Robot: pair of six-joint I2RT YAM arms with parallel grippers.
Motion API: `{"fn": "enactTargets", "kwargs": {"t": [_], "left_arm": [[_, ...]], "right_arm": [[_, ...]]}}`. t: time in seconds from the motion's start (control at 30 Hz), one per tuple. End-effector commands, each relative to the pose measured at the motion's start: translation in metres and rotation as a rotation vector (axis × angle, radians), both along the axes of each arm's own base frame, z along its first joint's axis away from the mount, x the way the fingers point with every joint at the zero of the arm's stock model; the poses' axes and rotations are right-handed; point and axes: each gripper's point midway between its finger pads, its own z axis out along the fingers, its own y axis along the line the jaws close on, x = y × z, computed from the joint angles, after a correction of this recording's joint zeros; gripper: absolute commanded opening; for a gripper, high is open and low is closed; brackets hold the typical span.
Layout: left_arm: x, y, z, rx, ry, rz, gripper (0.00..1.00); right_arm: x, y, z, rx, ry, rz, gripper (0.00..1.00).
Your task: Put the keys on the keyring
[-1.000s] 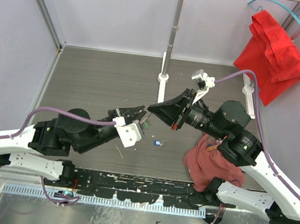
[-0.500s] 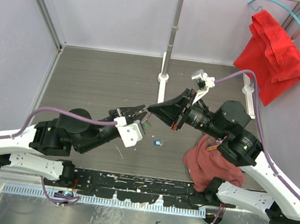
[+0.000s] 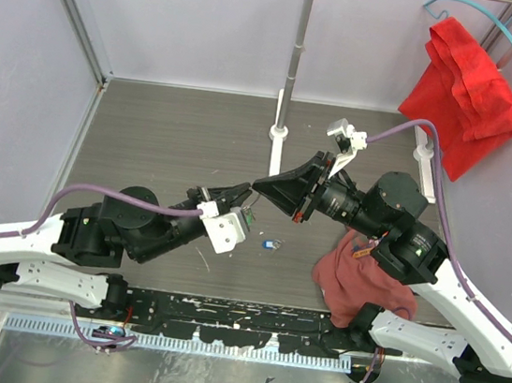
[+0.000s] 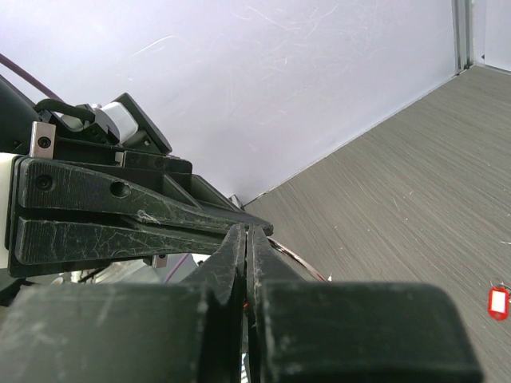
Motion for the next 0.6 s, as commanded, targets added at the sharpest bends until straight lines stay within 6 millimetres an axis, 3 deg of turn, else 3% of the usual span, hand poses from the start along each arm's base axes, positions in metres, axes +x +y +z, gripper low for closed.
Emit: {"fn": "enactTargets", "kwargs": {"t": [0.0, 0.27, 0.43, 0.57], "left_arm": [[0.000, 0.000, 0.012, -0.058, 0.000, 0.004, 0.00], [0.003, 0.006, 0.011, -0.039, -0.003, 0.024, 0.00], [0.004, 0.008, 0.009, -0.010, -0.008, 0.037, 0.00], [0.005, 0.010, 0.007, 0.002, -0.011, 0.042, 0.00]], "right_arm": [[-0.010, -0.011, 0.034, 0.103, -0.068, 0.004, 0.01], [-0.007, -0.014, 0.032, 0.079, -0.070, -0.021, 0.02], [0.001, -0.024, 0.032, 0.045, -0.081, -0.092, 0.29], [0.012, -0.041, 0.035, 0.023, -0.094, -0.202, 0.36]]}}
